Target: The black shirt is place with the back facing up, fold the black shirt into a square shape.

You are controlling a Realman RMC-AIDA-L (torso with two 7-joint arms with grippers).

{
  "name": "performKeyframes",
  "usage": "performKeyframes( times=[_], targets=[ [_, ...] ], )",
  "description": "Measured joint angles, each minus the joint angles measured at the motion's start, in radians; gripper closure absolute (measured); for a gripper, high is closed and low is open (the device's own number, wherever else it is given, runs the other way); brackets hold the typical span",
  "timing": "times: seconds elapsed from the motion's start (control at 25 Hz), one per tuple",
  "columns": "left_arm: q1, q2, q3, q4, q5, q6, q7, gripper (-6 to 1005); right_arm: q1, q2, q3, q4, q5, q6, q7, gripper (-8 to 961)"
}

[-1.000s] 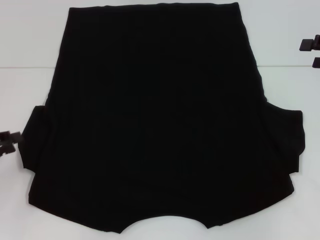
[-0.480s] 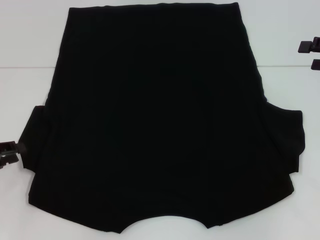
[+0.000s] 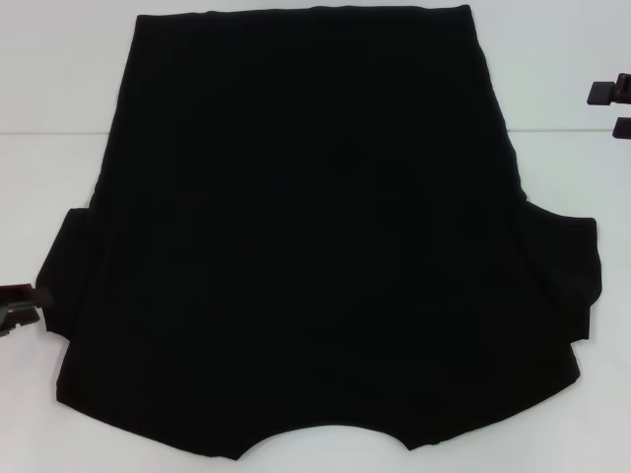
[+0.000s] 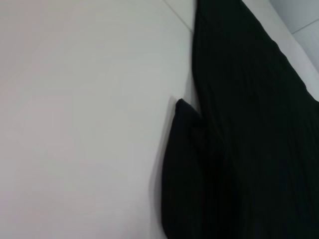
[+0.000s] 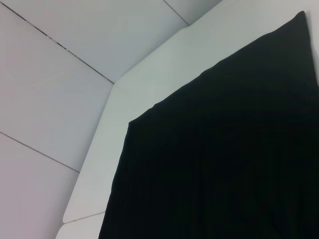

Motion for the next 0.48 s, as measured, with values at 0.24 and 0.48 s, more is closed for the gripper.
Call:
performKeyframes(
  times=[0.24, 0.48],
  targets=[
    [-0.004, 0.000, 0.001, -0.025, 0.002, -0.036, 0.000, 631, -0.002, 0.000, 0.000, 0.000, 0.000, 0.000, 0.000, 70],
    [-0.010, 0.000, 0.002, -0.039, 0.006, -0.053, -0.001, 632, -0.003, -0.001, 0.000, 0.000, 0.000, 0.000, 0.000, 70]
  ],
)
